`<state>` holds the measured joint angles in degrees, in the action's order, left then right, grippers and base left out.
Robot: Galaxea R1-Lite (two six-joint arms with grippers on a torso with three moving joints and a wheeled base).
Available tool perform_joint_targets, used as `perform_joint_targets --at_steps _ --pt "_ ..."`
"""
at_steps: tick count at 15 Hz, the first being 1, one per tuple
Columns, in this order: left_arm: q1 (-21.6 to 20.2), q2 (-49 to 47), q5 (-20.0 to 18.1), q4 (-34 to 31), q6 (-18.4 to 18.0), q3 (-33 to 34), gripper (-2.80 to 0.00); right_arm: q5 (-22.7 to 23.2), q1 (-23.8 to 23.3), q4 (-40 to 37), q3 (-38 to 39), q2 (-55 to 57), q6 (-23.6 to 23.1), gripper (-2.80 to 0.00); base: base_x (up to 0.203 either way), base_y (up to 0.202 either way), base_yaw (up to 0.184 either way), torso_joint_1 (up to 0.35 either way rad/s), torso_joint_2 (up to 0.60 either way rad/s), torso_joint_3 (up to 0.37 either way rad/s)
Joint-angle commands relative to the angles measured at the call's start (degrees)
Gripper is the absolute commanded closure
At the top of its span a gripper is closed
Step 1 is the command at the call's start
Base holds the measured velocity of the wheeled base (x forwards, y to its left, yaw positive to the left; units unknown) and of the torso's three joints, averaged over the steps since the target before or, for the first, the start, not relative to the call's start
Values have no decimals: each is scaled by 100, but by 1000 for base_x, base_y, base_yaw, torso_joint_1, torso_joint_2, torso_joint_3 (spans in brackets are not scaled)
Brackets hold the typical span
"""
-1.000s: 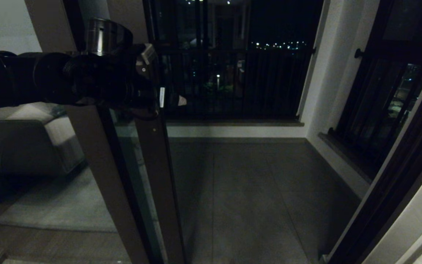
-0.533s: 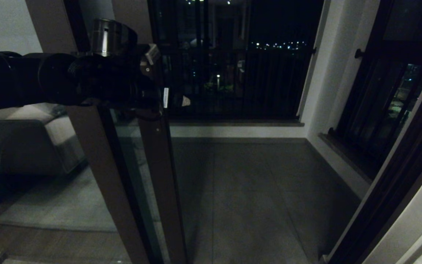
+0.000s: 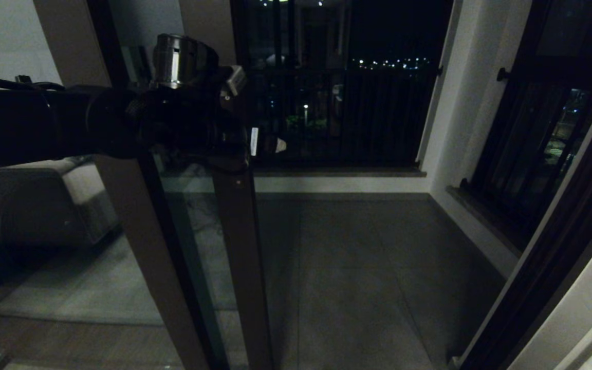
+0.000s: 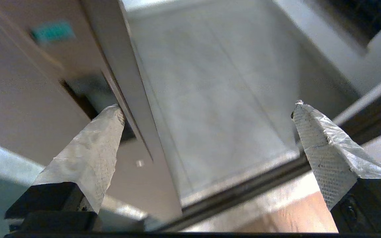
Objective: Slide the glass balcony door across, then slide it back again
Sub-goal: Close the slid door
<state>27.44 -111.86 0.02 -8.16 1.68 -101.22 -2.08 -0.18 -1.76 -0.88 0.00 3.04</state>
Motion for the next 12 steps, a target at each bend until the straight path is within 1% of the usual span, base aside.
perform_joint_targets --at_steps 1,8,12 --pt "59 -155 223 186 60 3 -280 -3 1 0 0 9 3 0 0 0 0 0 0 0" --pt "191 -249 376 218 69 -21 -280 -3 1 0 0 9 3 0 0 0 0 0 0 0" --pt "253 -260 376 220 78 -38 -280 2 1 0 0 9 3 0 0 0 0 0 0 0"
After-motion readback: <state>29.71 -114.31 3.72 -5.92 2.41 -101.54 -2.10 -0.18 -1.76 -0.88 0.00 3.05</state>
